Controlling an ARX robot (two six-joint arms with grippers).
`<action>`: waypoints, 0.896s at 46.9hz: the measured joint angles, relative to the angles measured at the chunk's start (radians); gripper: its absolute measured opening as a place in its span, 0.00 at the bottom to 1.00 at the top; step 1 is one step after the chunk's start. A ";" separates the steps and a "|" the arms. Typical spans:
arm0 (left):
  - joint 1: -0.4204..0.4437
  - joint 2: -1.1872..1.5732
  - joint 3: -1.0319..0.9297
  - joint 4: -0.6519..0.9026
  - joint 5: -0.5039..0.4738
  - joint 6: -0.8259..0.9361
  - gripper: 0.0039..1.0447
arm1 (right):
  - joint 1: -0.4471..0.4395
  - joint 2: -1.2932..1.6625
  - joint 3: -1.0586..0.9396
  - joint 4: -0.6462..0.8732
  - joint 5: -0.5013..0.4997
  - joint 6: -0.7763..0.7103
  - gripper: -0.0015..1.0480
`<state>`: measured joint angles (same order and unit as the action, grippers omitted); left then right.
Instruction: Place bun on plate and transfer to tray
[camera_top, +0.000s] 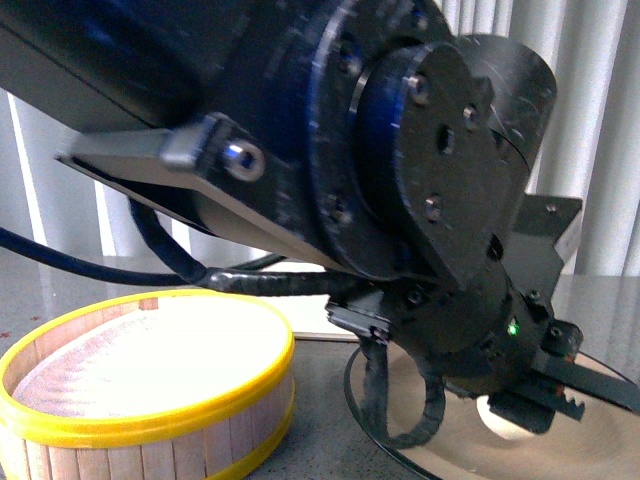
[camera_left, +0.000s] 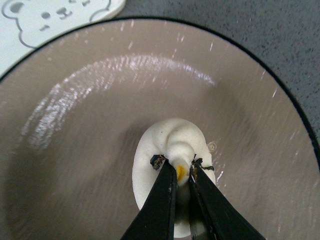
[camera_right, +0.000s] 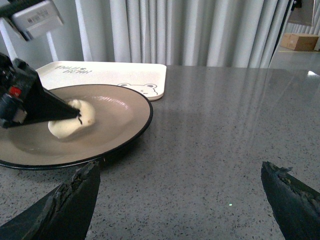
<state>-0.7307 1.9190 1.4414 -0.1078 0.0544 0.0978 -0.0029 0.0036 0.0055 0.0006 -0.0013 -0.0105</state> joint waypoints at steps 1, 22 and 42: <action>-0.002 0.004 0.004 -0.006 -0.005 0.000 0.04 | 0.000 0.000 0.000 0.000 0.000 0.000 0.92; -0.009 0.039 0.048 -0.040 -0.009 -0.048 0.41 | 0.000 0.000 0.000 0.000 0.000 0.000 0.92; 0.024 0.001 0.077 -0.031 0.027 -0.113 0.94 | 0.000 0.000 0.000 0.000 0.000 0.000 0.92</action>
<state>-0.7071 1.9202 1.5188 -0.1387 0.0814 -0.0147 -0.0029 0.0036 0.0055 0.0006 -0.0013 -0.0105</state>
